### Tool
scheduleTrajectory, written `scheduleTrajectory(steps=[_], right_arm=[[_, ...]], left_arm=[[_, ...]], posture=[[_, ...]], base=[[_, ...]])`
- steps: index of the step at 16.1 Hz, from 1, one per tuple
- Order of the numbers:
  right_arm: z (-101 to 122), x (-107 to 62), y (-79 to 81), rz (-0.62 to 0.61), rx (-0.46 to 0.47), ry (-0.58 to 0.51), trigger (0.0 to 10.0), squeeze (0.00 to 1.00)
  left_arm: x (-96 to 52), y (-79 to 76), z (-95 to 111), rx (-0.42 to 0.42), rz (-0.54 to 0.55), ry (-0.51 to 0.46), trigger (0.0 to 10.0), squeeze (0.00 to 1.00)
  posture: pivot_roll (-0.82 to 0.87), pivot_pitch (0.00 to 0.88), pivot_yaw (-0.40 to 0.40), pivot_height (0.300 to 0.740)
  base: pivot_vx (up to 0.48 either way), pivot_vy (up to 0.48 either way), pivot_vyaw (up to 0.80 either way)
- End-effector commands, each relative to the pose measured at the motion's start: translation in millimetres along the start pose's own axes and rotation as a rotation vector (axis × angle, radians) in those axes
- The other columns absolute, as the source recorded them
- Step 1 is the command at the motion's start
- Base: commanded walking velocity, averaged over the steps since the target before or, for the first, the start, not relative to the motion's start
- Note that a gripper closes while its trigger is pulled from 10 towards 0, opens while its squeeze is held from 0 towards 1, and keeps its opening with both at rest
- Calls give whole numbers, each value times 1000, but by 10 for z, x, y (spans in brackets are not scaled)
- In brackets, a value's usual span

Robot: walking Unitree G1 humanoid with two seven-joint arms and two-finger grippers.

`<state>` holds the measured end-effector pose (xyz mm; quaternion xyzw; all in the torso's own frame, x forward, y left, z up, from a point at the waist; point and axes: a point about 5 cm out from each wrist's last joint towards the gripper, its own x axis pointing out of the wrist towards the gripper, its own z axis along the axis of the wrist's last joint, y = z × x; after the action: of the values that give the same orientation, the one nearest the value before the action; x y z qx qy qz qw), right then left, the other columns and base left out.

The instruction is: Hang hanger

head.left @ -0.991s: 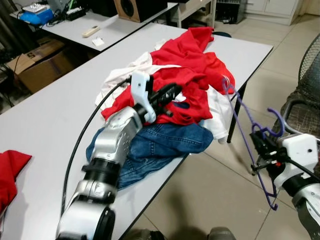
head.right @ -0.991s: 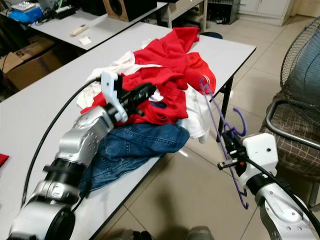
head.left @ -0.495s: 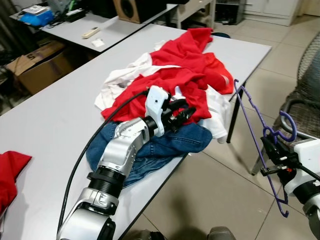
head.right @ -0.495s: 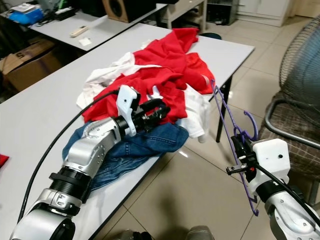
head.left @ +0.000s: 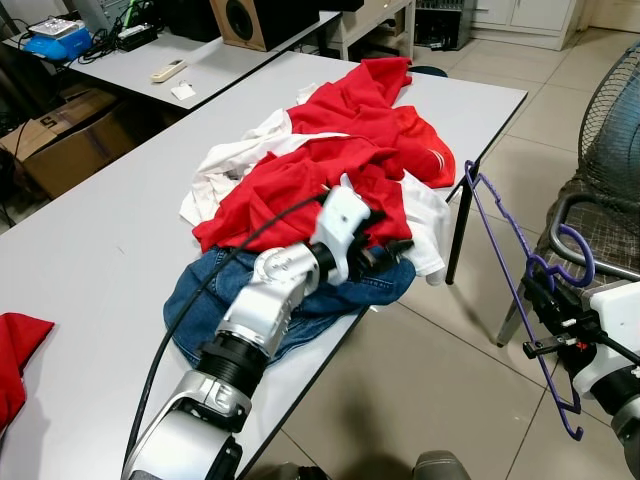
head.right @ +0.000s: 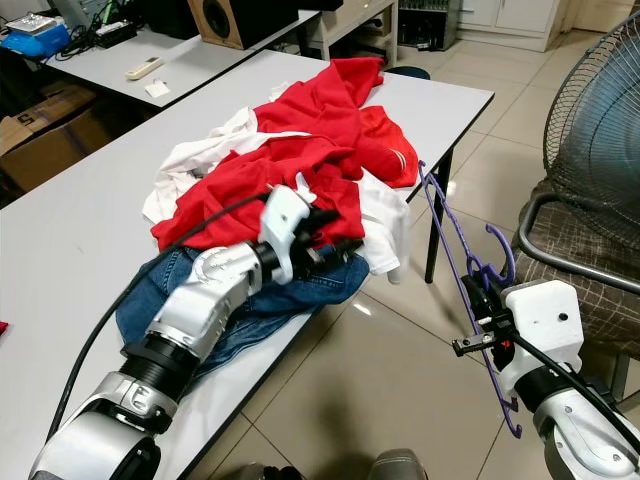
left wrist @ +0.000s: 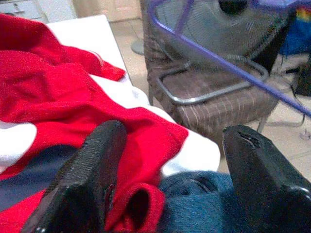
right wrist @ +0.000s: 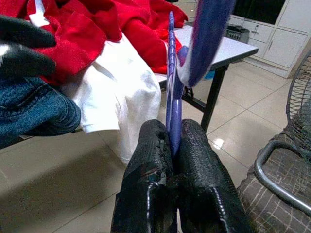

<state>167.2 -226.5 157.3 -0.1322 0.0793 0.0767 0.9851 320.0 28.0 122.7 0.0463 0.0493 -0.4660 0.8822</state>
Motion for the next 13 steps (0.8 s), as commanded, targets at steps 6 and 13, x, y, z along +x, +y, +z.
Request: scheduleTrajectory(steps=[6, 13], right_arm=[[35, 9, 58, -2, 10, -17, 10000, 0], [40, 29, 67, -3, 14, -24, 10000, 0]], left_arm=[[-59, 222, -37, 129, 164, 68, 3412, 0], [-66, 287, -20, 124, 215, 54, 0, 0]], posture=[[-364, 0, 209, 740], [-363, 0, 213, 740]], base=[[0, 0, 0], [0, 0, 0]])
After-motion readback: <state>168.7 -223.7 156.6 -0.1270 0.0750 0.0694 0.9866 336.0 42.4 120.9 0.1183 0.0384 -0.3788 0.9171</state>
